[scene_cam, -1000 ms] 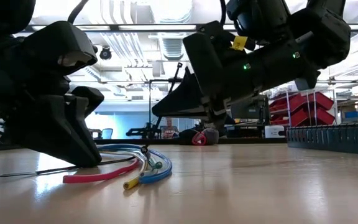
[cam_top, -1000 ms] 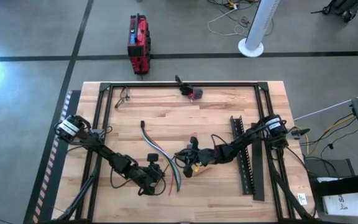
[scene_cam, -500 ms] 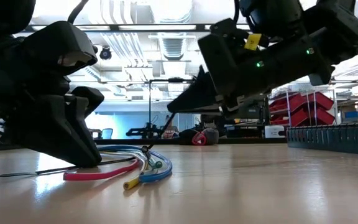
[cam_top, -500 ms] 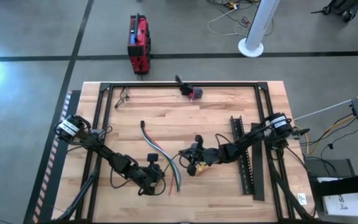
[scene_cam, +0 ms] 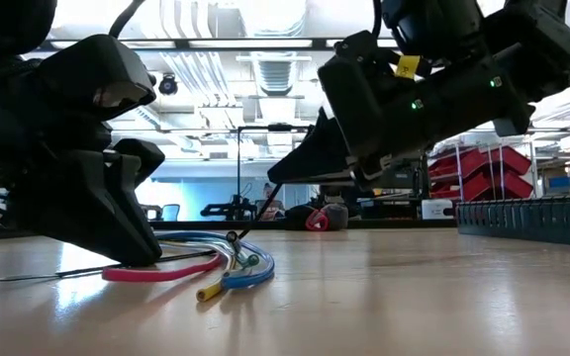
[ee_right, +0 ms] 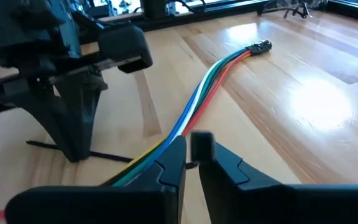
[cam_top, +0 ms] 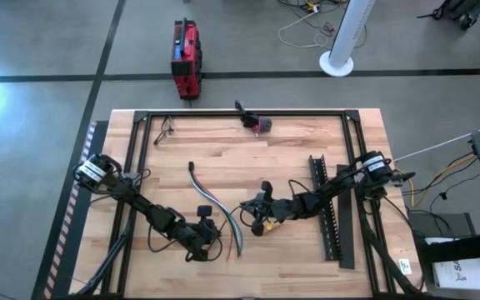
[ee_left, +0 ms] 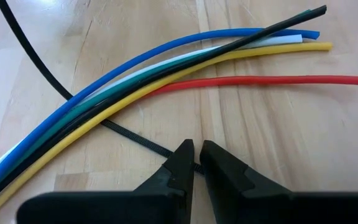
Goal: Ziptie cables
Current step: Close the cables together using a zip tie
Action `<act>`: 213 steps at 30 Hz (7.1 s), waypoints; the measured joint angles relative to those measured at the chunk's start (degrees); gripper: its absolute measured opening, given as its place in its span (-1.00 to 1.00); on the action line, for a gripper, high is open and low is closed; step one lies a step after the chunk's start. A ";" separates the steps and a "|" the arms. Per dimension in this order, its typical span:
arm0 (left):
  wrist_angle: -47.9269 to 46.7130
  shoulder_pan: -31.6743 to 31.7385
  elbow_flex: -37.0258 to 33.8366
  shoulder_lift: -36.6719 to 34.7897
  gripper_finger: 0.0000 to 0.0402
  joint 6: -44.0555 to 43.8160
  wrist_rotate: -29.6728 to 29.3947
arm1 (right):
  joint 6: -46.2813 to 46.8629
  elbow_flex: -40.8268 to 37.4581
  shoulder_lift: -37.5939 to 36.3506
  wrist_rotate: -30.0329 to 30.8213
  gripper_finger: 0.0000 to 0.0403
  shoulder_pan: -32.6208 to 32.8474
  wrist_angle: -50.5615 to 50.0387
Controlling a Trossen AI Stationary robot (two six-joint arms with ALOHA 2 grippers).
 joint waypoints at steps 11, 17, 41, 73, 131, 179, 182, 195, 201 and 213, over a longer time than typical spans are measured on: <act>0.08 0.00 0.00 -1.60 -0.89 0.92 -0.01 | -2.34 1.86 -0.34 -1.43 -1.00 -0.31 0.12; -3.61 0.00 -0.39 -7.00 -0.88 4.10 0.37 | -4.18 3.96 -0.23 -3.00 -1.00 -0.50 -1.83; 8.87 19.39 0.02 -10.01 -0.22 16.61 15.92 | -5.67 4.04 -0.17 -2.99 -1.00 -0.79 -3.64; 13.88 20.96 -0.02 -5.95 -1.00 21.29 15.54 | -3.77 4.04 -0.15 -2.22 -1.00 -0.02 -3.69; 15.12 20.96 -0.11 -5.97 -1.00 20.87 15.56 | -10.37 7.42 1.38 1.56 -1.00 0.34 -4.84; 16.51 20.96 -0.33 -6.06 -1.00 20.17 15.56 | -11.78 2.73 -8.19 1.65 -0.94 2.78 -9.95; 16.54 20.96 -0.33 -6.05 -1.00 20.17 15.56 | -11.22 2.73 -8.17 1.63 -0.94 2.78 -10.61; 16.76 20.96 -0.33 -6.05 -1.00 20.17 15.56 | -8.39 2.73 -8.15 1.65 -1.00 2.20 -10.21; 16.65 20.95 -0.33 -6.35 -1.00 20.69 15.56 | -8.47 2.73 -8.12 1.60 -1.00 1.70 -9.56; 5.17 20.77 -0.33 -14.35 -0.78 24.40 15.58 | -7.80 2.75 -8.10 1.60 -1.00 0.82 -10.90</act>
